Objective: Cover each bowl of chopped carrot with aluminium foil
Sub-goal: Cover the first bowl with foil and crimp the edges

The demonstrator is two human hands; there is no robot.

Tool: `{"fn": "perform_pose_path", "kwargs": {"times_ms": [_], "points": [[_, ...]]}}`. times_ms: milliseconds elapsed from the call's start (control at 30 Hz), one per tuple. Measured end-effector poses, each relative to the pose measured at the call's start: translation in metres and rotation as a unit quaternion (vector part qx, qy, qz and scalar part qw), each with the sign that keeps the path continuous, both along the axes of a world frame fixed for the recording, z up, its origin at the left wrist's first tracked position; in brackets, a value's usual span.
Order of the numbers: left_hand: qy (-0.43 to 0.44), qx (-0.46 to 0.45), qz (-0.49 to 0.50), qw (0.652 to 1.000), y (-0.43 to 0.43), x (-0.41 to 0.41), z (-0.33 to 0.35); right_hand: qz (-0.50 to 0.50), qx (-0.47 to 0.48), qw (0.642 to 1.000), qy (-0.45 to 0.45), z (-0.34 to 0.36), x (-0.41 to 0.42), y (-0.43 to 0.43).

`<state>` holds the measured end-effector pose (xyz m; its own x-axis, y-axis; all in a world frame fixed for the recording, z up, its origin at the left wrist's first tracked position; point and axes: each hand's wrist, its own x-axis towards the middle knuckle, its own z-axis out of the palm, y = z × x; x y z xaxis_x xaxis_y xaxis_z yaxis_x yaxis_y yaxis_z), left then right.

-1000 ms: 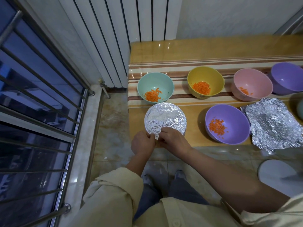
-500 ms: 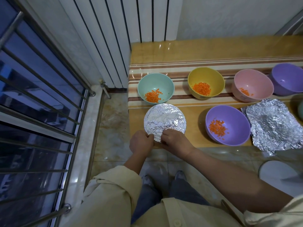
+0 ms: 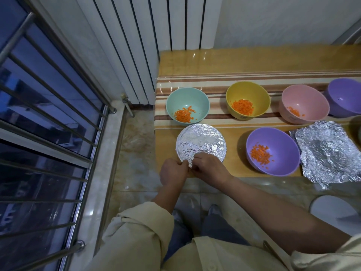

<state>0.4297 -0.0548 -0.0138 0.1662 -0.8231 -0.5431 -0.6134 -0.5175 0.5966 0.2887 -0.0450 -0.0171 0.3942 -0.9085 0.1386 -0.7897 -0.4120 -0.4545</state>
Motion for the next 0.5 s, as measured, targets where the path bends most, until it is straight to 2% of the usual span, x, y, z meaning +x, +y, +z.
{"fn": "perform_pose_path", "kwargs": {"times_ms": [200, 433, 500], "points": [[-0.038, -0.01, -0.035, 0.999, -0.0021, -0.0022, 0.0016, 0.001, -0.001, 1.0, -0.006, 0.0009, 0.0001, 0.0029], [0.075, 0.021, 0.015, 0.997, 0.0002, -0.0054, 0.0021, 0.012, -0.007, 1.0, -0.025, 0.0096, -0.0003, 0.0028], [0.077, 0.019, 0.018, 0.997, 0.0001, -0.0063, 0.0016, 0.014, -0.006, 1.0, -0.023, 0.0084, 0.0001, 0.0038]]}}
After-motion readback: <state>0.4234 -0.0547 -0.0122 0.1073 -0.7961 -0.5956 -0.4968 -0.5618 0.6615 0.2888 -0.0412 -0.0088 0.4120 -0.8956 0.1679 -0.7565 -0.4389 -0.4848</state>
